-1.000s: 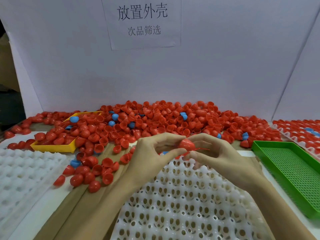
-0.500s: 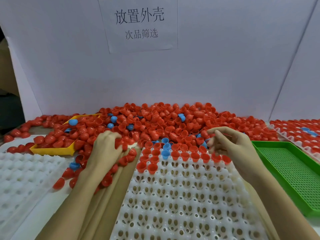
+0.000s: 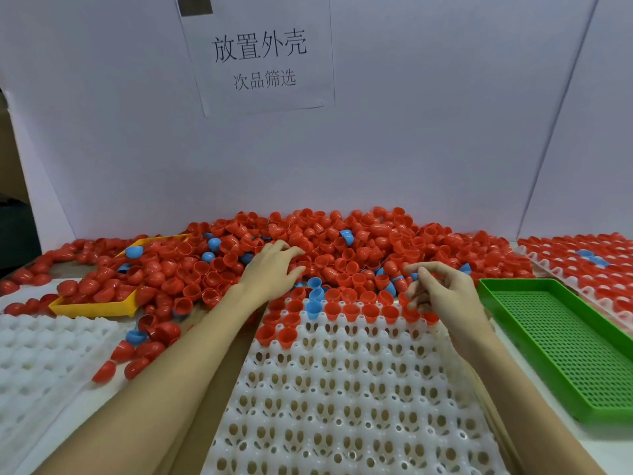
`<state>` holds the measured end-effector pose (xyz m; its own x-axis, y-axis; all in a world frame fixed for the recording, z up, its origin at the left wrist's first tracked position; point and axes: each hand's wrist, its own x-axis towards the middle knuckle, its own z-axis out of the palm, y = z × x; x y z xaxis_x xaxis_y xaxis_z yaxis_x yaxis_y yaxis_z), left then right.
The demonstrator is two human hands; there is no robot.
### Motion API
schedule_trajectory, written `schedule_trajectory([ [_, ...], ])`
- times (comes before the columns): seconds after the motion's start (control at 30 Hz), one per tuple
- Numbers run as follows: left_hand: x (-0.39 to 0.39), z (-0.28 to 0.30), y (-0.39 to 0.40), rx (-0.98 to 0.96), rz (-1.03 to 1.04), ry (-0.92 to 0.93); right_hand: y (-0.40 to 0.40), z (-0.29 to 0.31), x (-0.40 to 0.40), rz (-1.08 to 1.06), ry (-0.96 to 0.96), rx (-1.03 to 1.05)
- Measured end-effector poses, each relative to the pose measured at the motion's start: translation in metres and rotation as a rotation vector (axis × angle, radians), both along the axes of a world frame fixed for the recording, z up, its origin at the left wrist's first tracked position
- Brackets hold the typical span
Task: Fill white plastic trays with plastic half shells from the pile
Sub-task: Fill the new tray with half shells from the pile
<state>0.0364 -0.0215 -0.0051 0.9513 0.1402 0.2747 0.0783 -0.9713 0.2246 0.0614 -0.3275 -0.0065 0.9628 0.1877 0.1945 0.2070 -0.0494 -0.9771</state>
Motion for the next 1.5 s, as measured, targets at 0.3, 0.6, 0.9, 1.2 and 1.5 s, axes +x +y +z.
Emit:
schedule_trajectory([
  [0.3, 0.027, 0.0, 0.004, -0.013, 0.005, 0.252, 0.0, -0.001, 0.002, -0.01, -0.005, -0.012],
  [0.6, 0.001, 0.0, 0.026, -0.322, 0.053, -0.31, 0.0, -0.001, 0.002, -0.017, -0.021, -0.033],
  [0.9, -0.05, -0.01, 0.027, -0.594, 0.04, -0.649, -0.001, 0.002, 0.001, -0.013, -0.022, -0.026],
  [1.2, -0.07, -0.016, 0.053, -0.298, 0.24, -0.772, -0.001, 0.0, 0.002, 0.009, -0.025, -0.033],
  [1.5, -0.082, 0.032, 0.005, -0.711, 0.066, -0.712, 0.0, 0.003, -0.001, 0.067, -0.019, -0.041],
])
